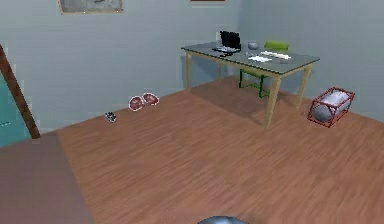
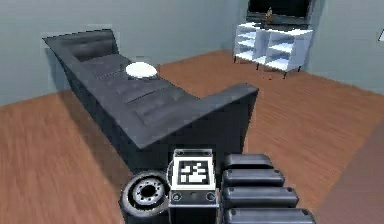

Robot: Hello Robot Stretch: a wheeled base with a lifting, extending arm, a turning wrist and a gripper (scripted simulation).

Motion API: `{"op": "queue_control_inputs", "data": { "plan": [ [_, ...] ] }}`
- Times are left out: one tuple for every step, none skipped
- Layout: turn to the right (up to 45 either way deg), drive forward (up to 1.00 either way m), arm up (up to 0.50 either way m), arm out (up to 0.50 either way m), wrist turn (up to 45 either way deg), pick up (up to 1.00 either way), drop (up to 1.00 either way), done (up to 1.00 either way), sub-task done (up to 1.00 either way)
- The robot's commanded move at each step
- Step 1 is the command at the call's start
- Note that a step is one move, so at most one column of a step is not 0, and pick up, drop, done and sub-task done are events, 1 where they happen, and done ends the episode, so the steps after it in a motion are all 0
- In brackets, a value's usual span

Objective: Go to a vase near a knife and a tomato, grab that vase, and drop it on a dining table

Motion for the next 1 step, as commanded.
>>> {"op": "queue_control_inputs", "data": {
  "plan": [
    [0.0,1.0,0.0,0.0,0.0,0.0,0.0,0.0,0.0]
  ]
}}
